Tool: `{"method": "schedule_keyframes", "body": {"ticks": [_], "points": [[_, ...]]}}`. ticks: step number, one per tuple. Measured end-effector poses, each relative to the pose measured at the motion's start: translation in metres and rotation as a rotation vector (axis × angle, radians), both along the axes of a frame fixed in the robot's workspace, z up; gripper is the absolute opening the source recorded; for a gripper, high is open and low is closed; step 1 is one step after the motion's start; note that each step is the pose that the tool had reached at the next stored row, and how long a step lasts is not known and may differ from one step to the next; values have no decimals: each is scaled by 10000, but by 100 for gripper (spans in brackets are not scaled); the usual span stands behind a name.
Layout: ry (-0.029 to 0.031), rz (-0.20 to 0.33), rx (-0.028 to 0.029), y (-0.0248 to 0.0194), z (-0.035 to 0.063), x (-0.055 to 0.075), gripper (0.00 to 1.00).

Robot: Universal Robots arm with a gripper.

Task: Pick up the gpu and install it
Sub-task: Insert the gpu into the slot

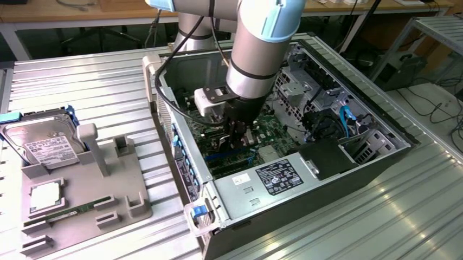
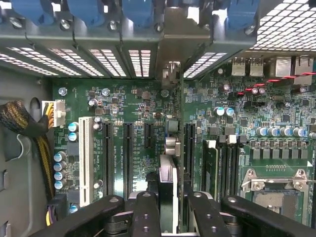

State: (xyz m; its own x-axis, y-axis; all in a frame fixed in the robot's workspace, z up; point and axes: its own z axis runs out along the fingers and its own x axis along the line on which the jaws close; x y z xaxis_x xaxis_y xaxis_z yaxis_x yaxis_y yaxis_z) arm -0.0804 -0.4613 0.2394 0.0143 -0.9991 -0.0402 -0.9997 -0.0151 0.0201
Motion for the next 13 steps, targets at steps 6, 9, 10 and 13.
{"method": "schedule_keyframes", "body": {"ticks": [6, 9, 10, 13], "points": [[-2, 1, 4, 0, 81, 1, 27], [0, 1, 0, 0, 79, 0, 27], [0, 1, 0, 0, 79, 0, 27], [-1, 1, 1, 0, 78, 0, 27]]}}
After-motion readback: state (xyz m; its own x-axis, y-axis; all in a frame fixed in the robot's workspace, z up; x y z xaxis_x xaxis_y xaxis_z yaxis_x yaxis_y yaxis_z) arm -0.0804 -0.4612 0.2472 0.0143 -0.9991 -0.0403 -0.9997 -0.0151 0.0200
